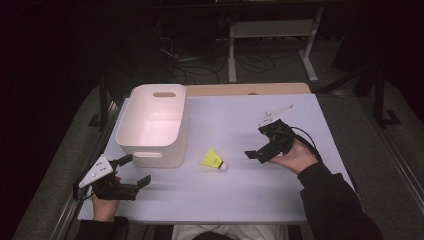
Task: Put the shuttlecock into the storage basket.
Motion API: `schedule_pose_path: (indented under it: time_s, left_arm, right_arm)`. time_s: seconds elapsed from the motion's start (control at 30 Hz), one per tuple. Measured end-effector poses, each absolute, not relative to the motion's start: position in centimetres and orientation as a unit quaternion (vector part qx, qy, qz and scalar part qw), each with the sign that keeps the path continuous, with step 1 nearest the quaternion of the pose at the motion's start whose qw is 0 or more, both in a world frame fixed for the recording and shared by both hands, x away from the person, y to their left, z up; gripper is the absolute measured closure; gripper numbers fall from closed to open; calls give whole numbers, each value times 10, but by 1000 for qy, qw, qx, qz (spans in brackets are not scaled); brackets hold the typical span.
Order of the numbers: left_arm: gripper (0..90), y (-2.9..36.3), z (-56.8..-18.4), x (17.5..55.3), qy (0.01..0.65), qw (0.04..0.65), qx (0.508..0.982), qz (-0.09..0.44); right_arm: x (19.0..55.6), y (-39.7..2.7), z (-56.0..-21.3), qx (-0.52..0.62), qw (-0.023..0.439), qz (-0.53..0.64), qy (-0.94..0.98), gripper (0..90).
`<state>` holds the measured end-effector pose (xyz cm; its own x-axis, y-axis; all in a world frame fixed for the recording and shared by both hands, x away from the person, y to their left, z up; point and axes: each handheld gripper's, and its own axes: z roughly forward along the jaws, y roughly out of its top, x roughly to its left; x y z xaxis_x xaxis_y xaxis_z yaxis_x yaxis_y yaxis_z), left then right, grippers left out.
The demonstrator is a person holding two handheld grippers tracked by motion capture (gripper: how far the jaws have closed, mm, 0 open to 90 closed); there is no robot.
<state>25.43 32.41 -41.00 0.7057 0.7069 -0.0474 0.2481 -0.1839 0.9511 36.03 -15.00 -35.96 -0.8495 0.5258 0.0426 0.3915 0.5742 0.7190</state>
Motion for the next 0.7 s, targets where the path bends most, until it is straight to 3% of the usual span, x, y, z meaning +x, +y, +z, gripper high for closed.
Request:
schedule_pose_path:
  time_s: [0.7]
  left_arm:
    - [0,324,-410,255,319,553,741,206]
  right_arm:
    - [370,-128,-374,249,64,361,896,0]
